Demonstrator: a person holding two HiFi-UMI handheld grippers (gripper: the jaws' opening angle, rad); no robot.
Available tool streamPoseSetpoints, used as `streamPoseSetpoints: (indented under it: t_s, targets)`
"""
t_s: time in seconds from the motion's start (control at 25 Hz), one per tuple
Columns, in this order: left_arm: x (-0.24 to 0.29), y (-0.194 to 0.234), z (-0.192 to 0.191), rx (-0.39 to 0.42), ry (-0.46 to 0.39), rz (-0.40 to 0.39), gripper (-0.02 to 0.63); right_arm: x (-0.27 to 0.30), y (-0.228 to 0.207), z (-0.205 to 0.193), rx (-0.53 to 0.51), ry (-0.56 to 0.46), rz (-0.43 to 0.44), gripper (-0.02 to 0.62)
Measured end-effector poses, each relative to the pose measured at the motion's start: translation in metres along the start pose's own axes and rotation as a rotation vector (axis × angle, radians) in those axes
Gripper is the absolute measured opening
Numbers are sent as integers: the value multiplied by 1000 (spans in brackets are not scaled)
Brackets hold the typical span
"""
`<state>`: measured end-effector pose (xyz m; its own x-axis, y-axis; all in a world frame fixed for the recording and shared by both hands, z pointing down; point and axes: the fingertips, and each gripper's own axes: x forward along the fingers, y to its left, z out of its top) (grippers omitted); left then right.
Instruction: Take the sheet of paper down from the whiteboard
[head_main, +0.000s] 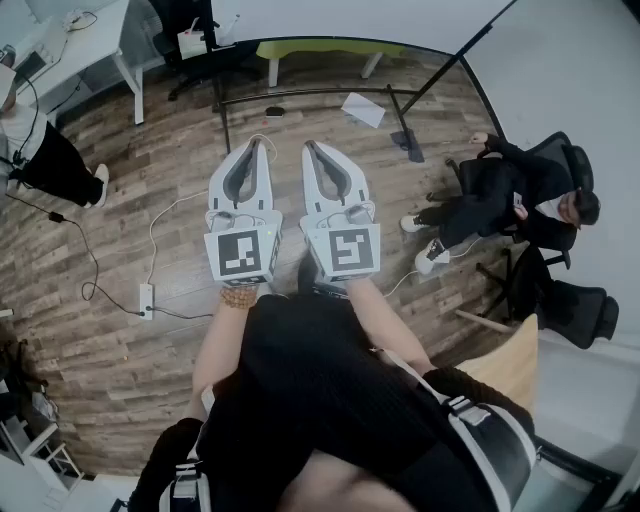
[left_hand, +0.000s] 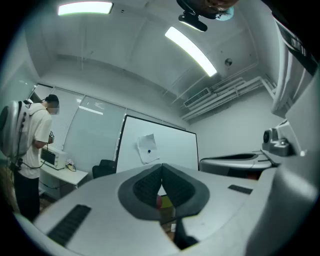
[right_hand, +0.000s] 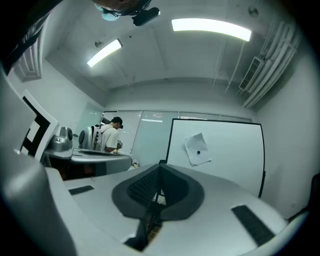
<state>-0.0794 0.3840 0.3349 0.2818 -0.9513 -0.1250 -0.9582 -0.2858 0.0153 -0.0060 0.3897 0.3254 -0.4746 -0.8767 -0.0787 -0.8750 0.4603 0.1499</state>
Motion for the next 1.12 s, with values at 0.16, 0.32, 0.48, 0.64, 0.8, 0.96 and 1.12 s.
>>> streamPoseSetpoints:
  t_s: [0.16, 0.32, 0.48, 0.64, 0.8, 0.96, 1.12]
  targets:
    - [24, -6, -9, -46, 2, 2, 12, 14, -20, -4, -72, 11, 32, -2]
    - [43, 1, -17, -12, 29, 3, 12, 34, -30, -3, -81, -65, 16, -2]
    - [81, -16, -28, -8, 65, 10, 12, 50, -71, -18, -33, -19, 15, -2]
    - [120, -25, -33, 1, 75, 10, 12, 73, -107, -28, -11, -8, 16, -2]
    - [157, -29, -35, 21, 86, 17, 12, 99, -131, -31, -12, -22, 49, -2]
    - [193, -34, -35, 34, 88, 35, 12, 121, -155, -33, -2, -30, 89, -2]
    - [228, -38, -38, 31, 94, 56, 12, 143, -181, -37, 4, -38, 123, -2]
